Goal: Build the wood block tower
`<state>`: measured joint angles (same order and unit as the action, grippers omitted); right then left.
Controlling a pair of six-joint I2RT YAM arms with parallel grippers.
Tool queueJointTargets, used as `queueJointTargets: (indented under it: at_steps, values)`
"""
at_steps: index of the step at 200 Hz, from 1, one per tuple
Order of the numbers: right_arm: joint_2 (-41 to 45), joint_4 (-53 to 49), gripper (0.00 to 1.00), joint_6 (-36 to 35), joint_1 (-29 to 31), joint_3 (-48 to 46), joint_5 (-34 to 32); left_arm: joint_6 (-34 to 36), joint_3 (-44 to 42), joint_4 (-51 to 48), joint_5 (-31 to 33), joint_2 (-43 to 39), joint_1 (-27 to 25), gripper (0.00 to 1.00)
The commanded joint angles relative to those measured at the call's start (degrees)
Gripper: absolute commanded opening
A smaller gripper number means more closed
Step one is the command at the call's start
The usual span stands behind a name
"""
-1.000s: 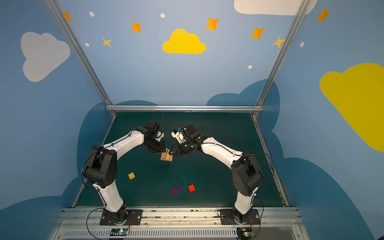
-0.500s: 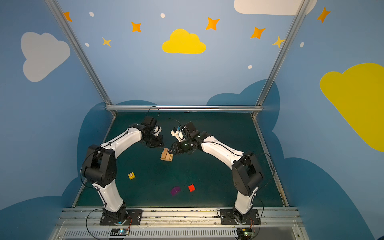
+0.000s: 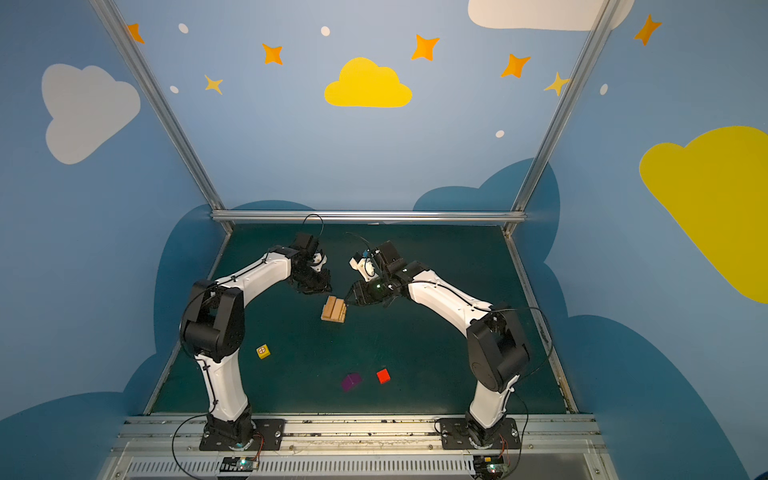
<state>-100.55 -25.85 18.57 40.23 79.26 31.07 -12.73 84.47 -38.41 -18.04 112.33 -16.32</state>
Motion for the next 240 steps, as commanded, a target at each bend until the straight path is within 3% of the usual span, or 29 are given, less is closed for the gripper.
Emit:
queueJointTargets:
  at_steps: [1,240]
  values:
    - [1.2,-0.6,0.43,-0.9,-0.1,0.1,0.6,-0.3,-0.4,0.4,-1.1,0.5,0.6,0.23]
    - [1.8,-0.4,0.43,-0.6,-0.1,-1.2,0.4,0.1,0.5,-1.0,-1.5,1.9,0.2,0.24]
